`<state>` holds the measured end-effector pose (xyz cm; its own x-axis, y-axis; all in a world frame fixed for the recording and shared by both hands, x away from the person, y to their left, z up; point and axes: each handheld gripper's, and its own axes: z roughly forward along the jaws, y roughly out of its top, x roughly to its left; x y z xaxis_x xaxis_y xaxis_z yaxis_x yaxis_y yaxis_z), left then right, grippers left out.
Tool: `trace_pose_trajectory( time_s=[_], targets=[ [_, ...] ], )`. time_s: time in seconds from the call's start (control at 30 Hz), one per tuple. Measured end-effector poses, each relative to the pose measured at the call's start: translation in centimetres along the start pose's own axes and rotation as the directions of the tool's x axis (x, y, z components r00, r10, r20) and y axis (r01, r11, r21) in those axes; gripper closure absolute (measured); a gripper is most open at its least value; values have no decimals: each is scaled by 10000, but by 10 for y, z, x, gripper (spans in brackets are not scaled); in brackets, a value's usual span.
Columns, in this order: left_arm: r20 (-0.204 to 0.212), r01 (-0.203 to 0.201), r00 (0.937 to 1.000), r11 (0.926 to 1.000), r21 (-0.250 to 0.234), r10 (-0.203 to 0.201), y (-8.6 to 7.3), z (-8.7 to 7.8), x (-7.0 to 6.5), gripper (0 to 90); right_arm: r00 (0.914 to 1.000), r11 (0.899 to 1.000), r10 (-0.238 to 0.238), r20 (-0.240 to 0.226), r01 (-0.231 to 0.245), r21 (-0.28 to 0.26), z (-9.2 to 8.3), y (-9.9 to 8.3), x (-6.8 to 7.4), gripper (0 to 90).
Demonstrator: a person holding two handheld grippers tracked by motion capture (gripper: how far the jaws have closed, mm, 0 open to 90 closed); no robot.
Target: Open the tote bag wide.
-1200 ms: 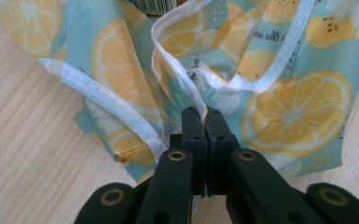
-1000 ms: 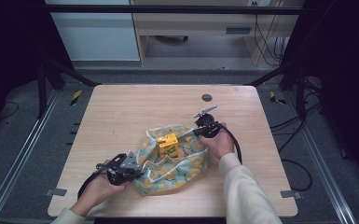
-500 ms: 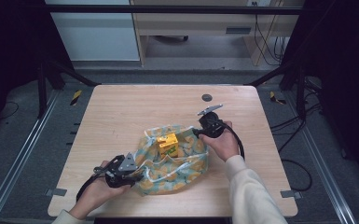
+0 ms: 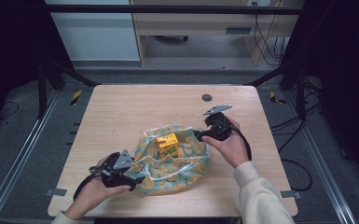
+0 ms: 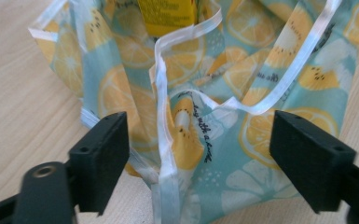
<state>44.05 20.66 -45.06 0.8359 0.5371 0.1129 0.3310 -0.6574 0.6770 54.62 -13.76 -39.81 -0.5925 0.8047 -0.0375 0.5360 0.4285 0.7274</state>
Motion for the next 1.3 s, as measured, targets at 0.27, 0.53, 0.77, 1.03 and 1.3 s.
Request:
trace_pose_trajectory(
  time_s=[0.27,0.53,0.77,1.03,1.3],
  targets=[
    [38,272,9996,9976,-638,-270,7,-12,-1,99,9992,9991,-321,-241,314,-273,-26,-7,14,185],
    [-334,179,9992,9930,-1169,-219,32,-23,7,143,9984,9984,-437,-345,424,-370,-52,-20,26,175],
    [-1345,163,9906,9977,-663,-251,50,2,40,296,9963,9992,-375,-770,364,-155,-46,-55,36,228],
    [-1328,562,9895,9984,-65,-565,50,44,54,461,9946,9981,-114,-1031,175,593,-23,-84,46,315],
    [-1387,765,9878,9963,399,-703,45,62,54,807,9885,9837,-853,-1248,1035,1474,-11,-100,52,832]
  ],
)
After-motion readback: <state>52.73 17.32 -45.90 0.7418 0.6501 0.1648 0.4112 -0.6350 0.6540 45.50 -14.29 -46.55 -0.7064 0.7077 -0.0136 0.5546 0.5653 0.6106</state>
